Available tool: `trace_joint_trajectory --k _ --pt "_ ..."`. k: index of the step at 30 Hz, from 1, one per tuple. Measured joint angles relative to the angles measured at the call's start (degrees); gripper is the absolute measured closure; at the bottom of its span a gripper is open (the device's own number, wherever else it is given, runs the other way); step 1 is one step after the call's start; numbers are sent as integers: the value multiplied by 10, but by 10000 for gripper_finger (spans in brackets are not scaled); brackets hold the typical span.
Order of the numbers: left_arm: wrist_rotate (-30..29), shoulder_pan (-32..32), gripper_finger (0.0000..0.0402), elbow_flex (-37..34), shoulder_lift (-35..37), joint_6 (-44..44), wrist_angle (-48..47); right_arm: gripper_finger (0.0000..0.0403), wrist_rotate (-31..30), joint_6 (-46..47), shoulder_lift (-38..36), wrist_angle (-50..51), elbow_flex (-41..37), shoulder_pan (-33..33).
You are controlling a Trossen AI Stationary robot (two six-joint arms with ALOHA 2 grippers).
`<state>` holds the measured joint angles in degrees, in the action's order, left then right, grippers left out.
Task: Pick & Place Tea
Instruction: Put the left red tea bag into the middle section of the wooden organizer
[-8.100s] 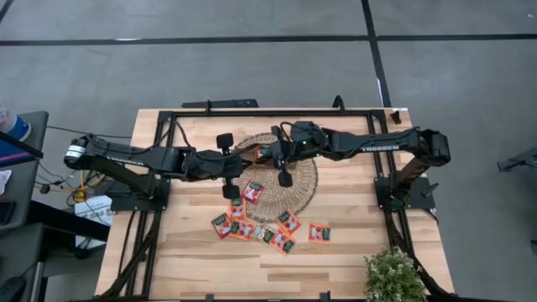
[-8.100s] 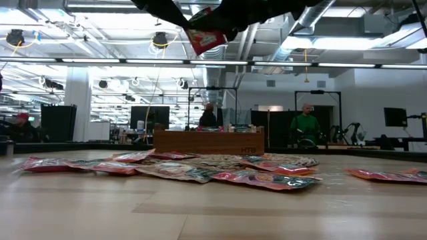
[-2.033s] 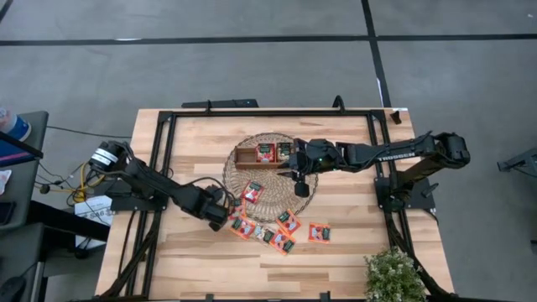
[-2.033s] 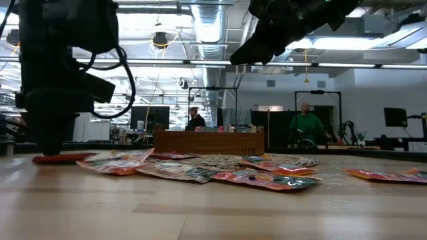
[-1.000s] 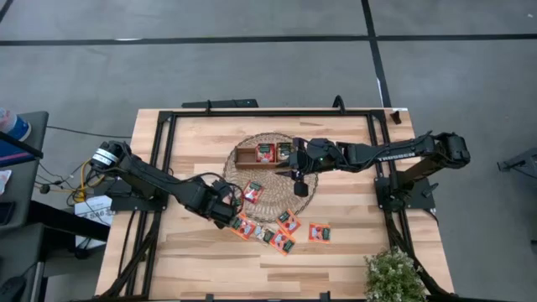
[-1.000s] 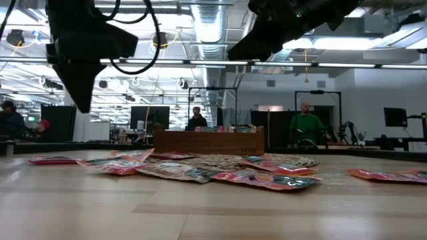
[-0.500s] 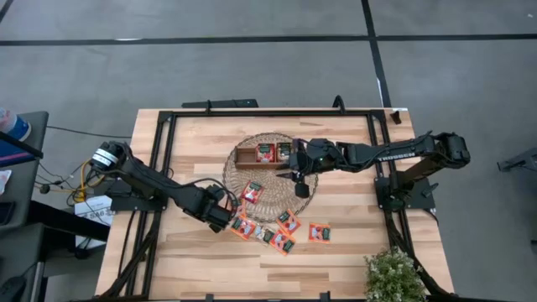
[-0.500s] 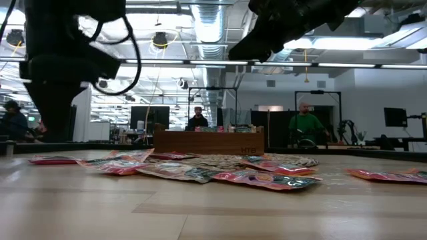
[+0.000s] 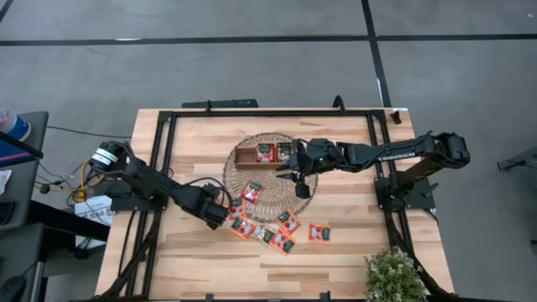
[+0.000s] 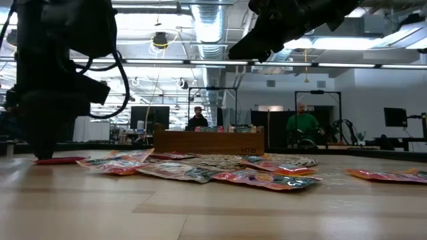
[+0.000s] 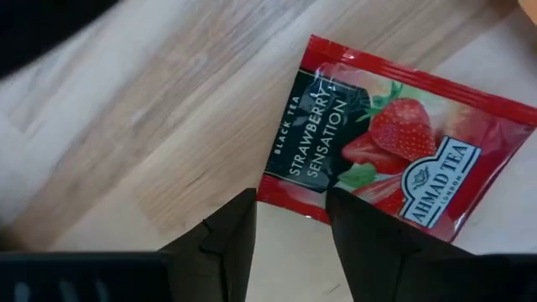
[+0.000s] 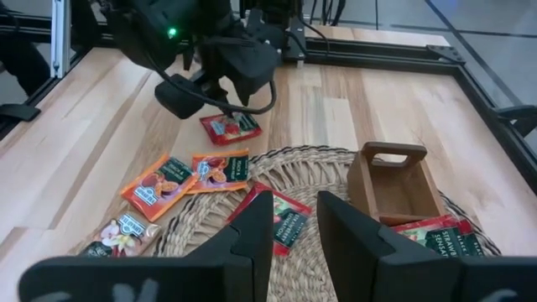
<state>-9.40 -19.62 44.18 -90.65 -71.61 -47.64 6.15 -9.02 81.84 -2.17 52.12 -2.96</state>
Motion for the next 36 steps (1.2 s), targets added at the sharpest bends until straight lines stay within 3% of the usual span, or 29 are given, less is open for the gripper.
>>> trace_joint_trajectory --k 10,18,24,36 --pt "-24 32 271 -40 5 5 74 315 1 0 0 -3 0 0" --pt "-40 34 391 -44 4 31 90 315 1 0 0 -4 0 0" --pt "-45 27 400 -28 8 31 75 315 1 0 0 -4 0 0" --pt "-84 12 401 89 11 83 6 315 9 36 0 -11 0 0"
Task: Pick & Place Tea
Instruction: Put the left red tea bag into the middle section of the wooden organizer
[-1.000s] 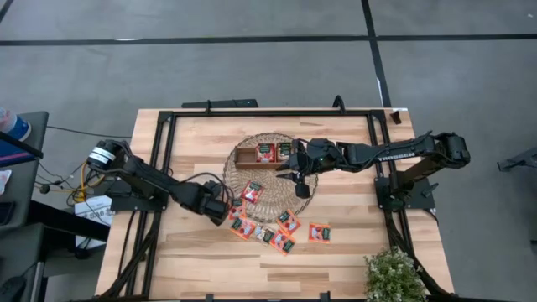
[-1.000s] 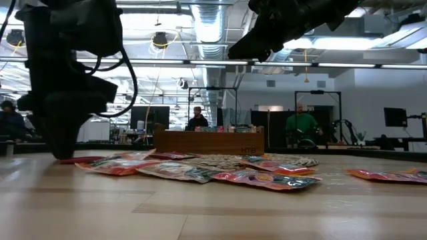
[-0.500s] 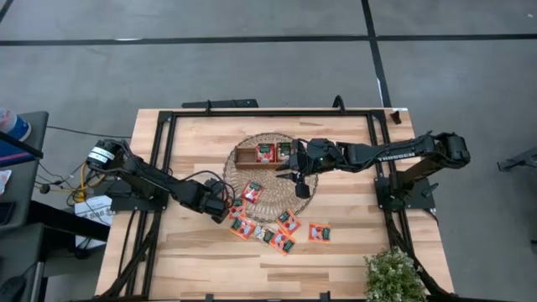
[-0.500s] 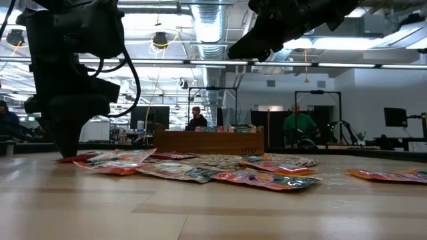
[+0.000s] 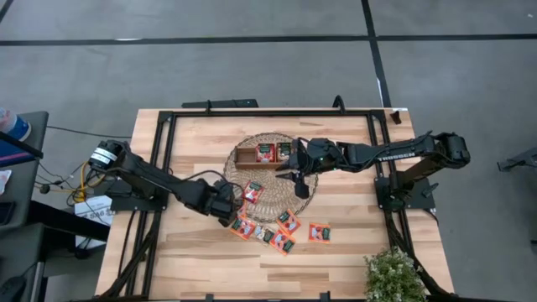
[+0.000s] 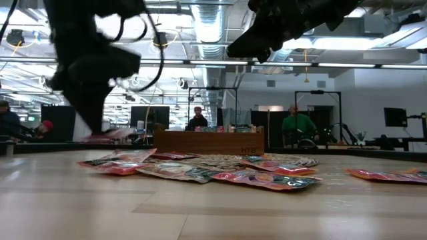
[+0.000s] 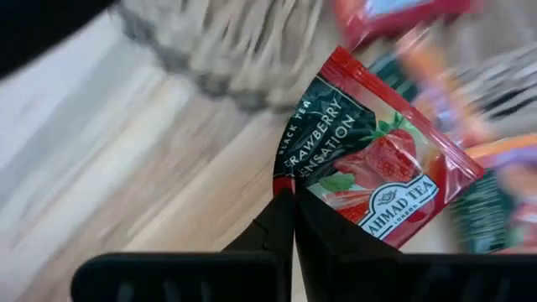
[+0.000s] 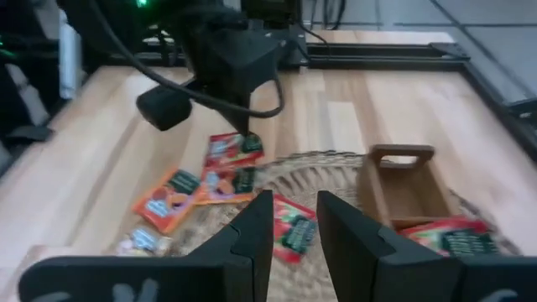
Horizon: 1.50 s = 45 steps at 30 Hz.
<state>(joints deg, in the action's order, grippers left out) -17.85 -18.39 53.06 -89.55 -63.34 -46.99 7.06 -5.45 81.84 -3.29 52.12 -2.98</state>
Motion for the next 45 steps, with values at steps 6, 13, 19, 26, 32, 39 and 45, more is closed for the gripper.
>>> trace_joint_trajectory --k 6,13,19,26,32,39,45 --pt "-67 0 401 72 1 25 -92 315 62 55 0 -2 0 0" --pt "-238 0 401 142 2 102 -124 315 65 143 0 -38 0 0" --pt "-382 0 401 182 2 213 -85 315 56 152 0 -86 0 0" --pt "-431 1 401 192 3 440 49 315 30 111 0 -114 0 1" --pt "-445 1 401 192 3 548 120 315 -2 110 0 -136 0 1" --pt "-444 10 401 192 3 565 129 299 -12 114 0 -147 0 1" --pt "-436 16 401 192 3 569 129 247 -10 115 0 -156 0 11"
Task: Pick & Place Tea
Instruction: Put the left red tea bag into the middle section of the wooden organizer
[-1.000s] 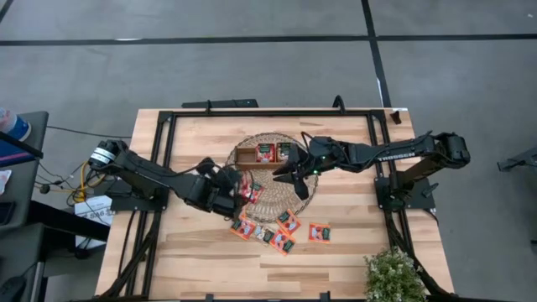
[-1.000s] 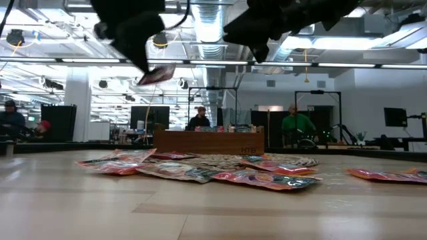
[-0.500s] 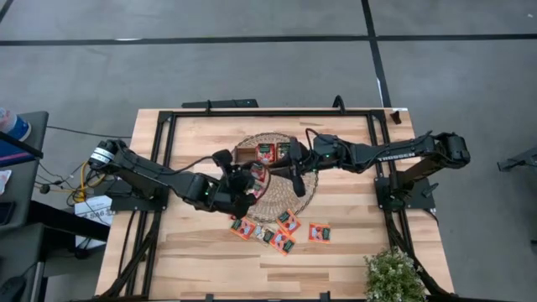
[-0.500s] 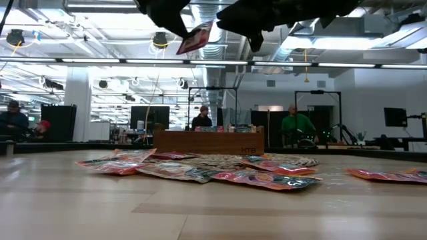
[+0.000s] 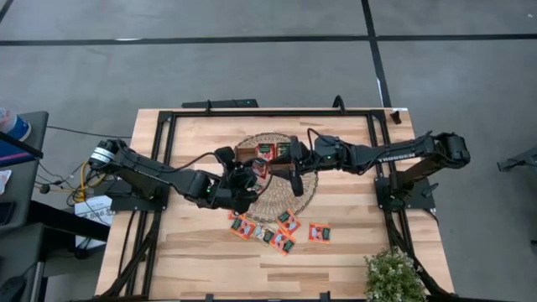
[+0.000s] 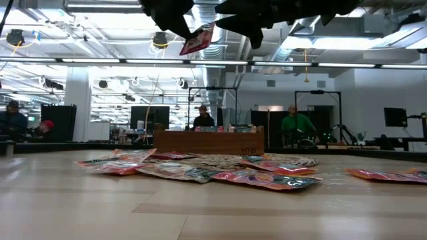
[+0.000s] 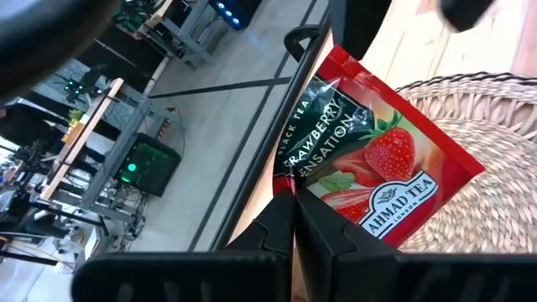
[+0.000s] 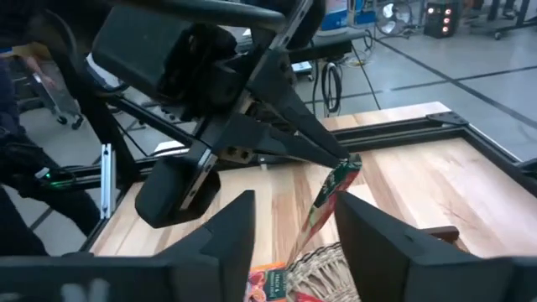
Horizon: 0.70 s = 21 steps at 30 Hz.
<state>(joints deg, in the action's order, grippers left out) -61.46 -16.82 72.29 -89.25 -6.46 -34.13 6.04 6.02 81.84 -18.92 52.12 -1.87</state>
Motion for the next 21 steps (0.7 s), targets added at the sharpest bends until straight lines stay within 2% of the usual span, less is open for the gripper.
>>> trace_joint_trajectory --k 6,11,17,21 --pt "1 0 401 0 0 19 24 197 0 9 0 -1 0 -11" --pt "6 0 401 0 0 59 70 191 -1 11 0 -11 0 -24" --pt "8 0 401 0 0 102 114 225 0 10 0 -14 0 -28" --pt "8 0 401 0 0 118 129 284 3 -15 0 -18 0 -27"
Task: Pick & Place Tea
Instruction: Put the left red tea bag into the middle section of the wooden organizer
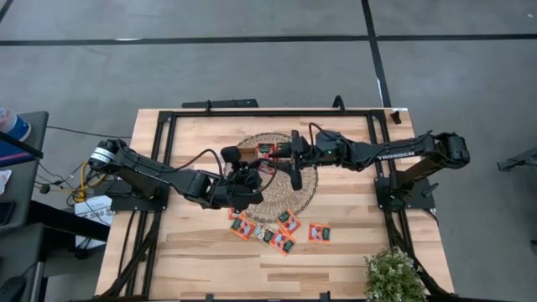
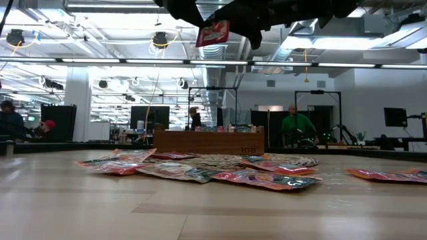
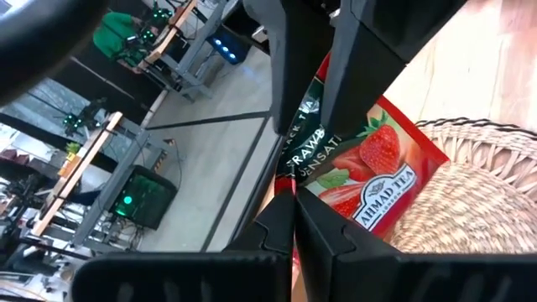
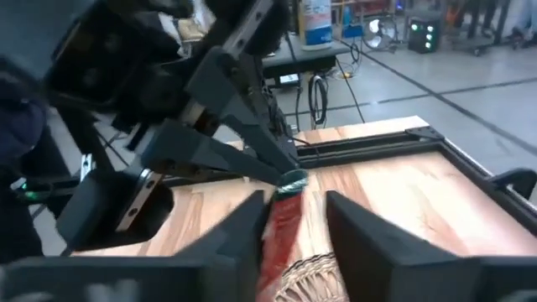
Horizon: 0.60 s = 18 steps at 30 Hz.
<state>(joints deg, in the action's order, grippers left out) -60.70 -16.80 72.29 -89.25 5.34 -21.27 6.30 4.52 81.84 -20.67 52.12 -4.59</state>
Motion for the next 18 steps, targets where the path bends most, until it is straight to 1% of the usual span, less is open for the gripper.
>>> trace_joint_trajectory --k 3,4,7,11,18 --pt "0 0 401 0 0 0 7 368 20 -35 0 -10 0 7" --pt "0 0 401 0 0 0 8 385 24 -46 0 -15 0 10" --pt "21 0 401 0 0 0 14 398 25 -55 0 -20 1 16" --pt "53 0 398 0 0 -4 18 402 26 -64 0 -16 2 15" --pt "52 -2 372 0 4 -12 -8 403 24 -65 0 3 2 -7"
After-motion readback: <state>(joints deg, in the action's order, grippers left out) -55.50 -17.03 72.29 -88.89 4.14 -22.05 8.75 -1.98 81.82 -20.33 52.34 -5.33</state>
